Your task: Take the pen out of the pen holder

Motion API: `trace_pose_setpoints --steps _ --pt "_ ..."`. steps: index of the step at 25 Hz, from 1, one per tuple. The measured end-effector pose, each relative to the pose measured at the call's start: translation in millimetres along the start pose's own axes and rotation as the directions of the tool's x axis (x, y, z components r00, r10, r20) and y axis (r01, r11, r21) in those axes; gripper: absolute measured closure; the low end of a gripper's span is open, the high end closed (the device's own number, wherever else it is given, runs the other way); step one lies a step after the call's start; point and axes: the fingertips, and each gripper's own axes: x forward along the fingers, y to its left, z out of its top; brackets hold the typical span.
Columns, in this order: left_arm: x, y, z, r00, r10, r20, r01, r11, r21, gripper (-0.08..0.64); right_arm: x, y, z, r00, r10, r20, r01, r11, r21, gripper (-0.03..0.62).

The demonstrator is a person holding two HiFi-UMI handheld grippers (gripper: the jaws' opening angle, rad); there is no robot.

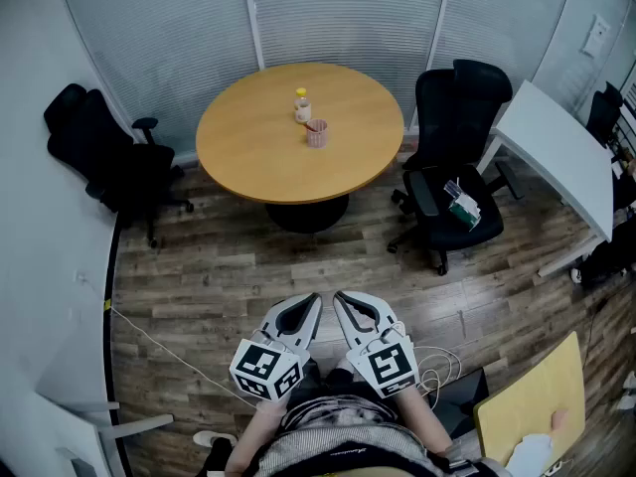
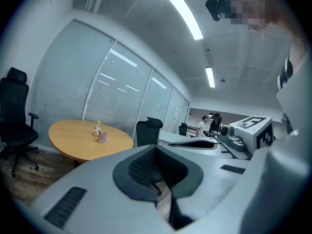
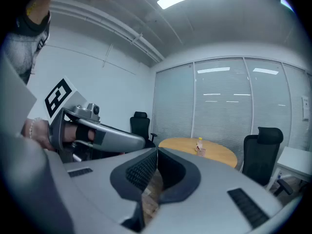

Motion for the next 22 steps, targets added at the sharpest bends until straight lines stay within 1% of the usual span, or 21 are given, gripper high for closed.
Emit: trace_pose_setpoints --steps 7,12,14,20,22 --pt "1 -16 -12 1.0 0.017 -0.006 -0.017 1.0 -0.018 0.555 -21 -5 -10 0.999 0.033 0.039 -0.034 0.999 0.037 0.568" --pt "0 -12 -18 0.999 0.039 -0.009 -0.039 0.998 -0.042 0.555 -22 -13 -19 0.999 0.022 0.028 -0.023 0.999 0.023 0.568" --pt "2 -8 -18 0.999 0.036 -0.015 -0.036 0.998 -0.047 0.555 -18 -16 -18 1.0 0.017 0.023 -0.018 0.999 0.03 0.568" --pt "25 10 -20 1.0 0.002 -0.02 -0.004 0.997 -0.081 0.555 2 -30 -20 1.0 0.0 0.008 0.0 1.0 0.002 0.568" --pt "34 18 -17 1.0 -0.012 -0.021 0.011 0.997 -0.079 0.555 12 -36 -19 1.0 -0.014 0.007 0.014 0.999 0.031 0.568"
